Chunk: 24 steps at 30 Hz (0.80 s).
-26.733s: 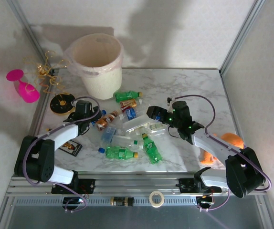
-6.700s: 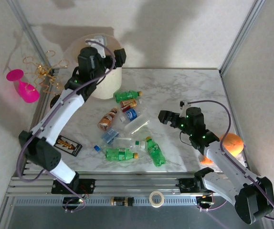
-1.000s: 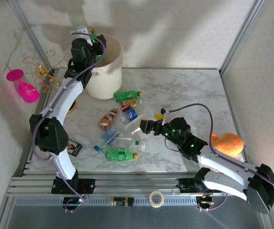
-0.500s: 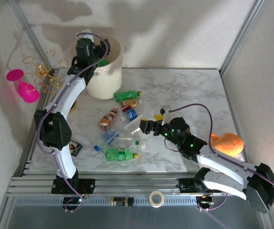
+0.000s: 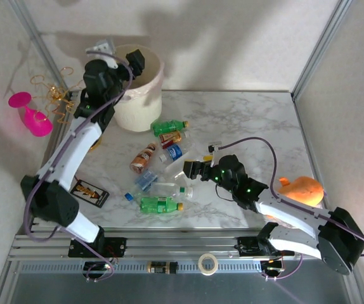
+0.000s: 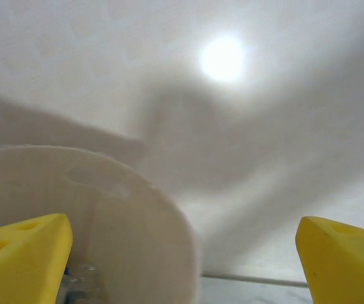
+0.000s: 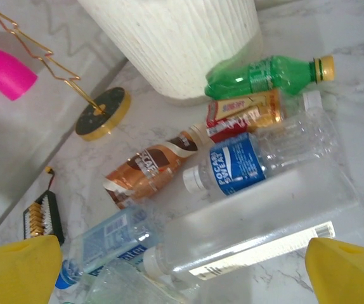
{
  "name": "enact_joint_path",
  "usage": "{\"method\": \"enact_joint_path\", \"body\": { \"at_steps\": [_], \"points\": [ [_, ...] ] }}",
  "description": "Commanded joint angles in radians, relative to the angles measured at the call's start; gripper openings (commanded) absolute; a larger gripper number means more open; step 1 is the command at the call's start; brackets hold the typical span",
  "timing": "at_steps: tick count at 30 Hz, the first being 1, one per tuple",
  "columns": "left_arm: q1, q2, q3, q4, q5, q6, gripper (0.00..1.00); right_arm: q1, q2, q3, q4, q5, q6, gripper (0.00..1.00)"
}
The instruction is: Put the plastic bottles in the bin
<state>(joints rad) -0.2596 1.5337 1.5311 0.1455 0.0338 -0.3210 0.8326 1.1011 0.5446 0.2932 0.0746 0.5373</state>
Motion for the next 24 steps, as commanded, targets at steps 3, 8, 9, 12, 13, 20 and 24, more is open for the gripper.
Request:
{"method": "enact_joint_path", "body": {
  "at_steps": [3,8,9,12,13,20,24],
  "points": [
    [-0.079,-0.176,-0.289,0.220,0.039,-0.100,0.93,-0.007,0.091,0.078,-0.057,0.080,0.066,0.99],
    [-0.193,-0.293,-0.489,0.231,0.015,-0.115,0.94,-0.021,0.208,0.138,-0.136,0.126,0.196,0.99],
    [-0.208,-0.308,-0.522,0.234,0.017,-0.126,0.94,-0.023,0.225,0.146,-0.143,0.128,0.218,0.99],
    [-0.245,-0.346,-0.623,0.251,0.018,-0.176,0.95,-0.026,0.281,0.161,-0.138,0.128,0.313,0.99],
    [-0.256,-0.356,-0.658,0.262,0.020,-0.195,0.95,-0.026,0.297,0.162,-0.127,0.126,0.350,0.99],
    [-0.276,-0.368,-0.821,0.223,-0.007,-0.230,0.97,-0.028,0.420,0.245,-0.155,0.095,0.516,0.99],
    [-0.276,-0.405,-0.933,0.261,-0.042,-0.276,0.97,-0.029,0.504,0.331,-0.258,0.110,0.595,0.99]
  ]
}}
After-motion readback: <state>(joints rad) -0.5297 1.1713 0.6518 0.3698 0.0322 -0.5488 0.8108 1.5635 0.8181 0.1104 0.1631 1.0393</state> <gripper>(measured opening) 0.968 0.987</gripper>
